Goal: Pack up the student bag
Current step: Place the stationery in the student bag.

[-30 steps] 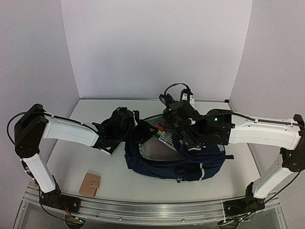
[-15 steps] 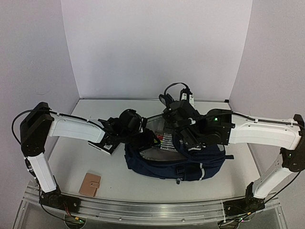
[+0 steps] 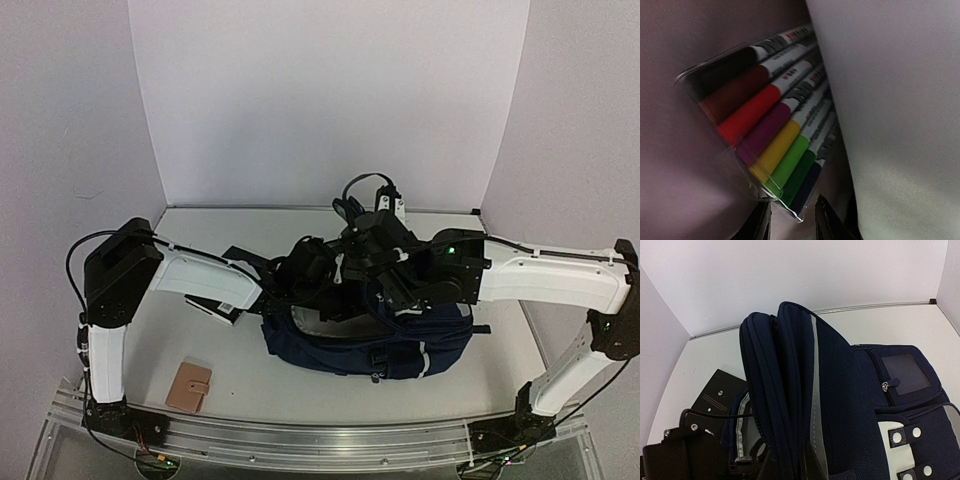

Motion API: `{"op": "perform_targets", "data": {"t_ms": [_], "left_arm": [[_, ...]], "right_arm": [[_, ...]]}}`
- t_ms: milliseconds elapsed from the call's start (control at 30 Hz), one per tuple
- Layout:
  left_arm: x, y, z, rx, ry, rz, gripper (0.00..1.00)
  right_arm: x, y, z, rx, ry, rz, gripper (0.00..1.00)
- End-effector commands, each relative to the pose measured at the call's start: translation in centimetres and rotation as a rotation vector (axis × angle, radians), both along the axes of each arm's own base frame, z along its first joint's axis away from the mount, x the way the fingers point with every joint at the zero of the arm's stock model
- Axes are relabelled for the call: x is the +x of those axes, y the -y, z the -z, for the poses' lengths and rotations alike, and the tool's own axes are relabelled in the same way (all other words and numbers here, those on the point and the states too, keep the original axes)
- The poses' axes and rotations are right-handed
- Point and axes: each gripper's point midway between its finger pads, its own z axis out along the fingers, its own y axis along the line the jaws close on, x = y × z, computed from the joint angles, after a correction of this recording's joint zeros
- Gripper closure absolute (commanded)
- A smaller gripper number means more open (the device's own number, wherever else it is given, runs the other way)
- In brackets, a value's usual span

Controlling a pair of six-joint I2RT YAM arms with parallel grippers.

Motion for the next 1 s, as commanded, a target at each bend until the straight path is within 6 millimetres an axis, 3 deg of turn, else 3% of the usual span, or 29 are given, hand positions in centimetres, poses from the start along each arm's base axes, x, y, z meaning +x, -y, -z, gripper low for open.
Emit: {"op": "perform_targets", "data": {"t_ms": [0, 200, 333, 467, 600, 733, 833, 967], "left_arm": [[-0.1, 1.0, -2.0, -0.077, 0.036, 0.016, 0.68], [-0.1, -2.1, -5.0, -0.038, 0.139, -0.023, 0.42], [-0.2, -6.4, -6.8, 0.055, 0.191, -0.066, 0.29], [0.2, -12.7, -5.7, 0.223, 0.211, -0.081, 0.2], [3.2, -21.1, -3.4, 0.365, 0.149, -0.146, 0.19], [7.0, -29.4, -2.8, 0.43, 0.133, -0.297, 0.16], [9.3, -34.2, -2.3, 0.423, 0.101, -0.411, 0.16], [11.6, -38.0, -1.5, 0.4, 0.066, -0.5, 0.16]], "right_arm": [[1.0, 0.2, -6.1, 0.161, 0.131, 0.07, 1.0], [0.8, 1.2, -5.4, 0.131, 0.134, 0.08, 1.0], [0.4, 2.3, -4.1, 0.099, 0.125, 0.08, 1.0], [0.2, 3.3, -2.1, 0.085, 0.098, 0.082, 1.0], [0.2, 2.9, 0.7, 0.05, 0.037, 0.044, 1.0], [-0.2, 2.3, 3.9, 0.005, -0.026, 0.001, 1.0], [-0.6, 2.1, 5.7, -0.016, -0.065, -0.026, 0.86], [-1.1, 0.8, 5.4, -0.014, -0.096, -0.105, 0.45]]}}
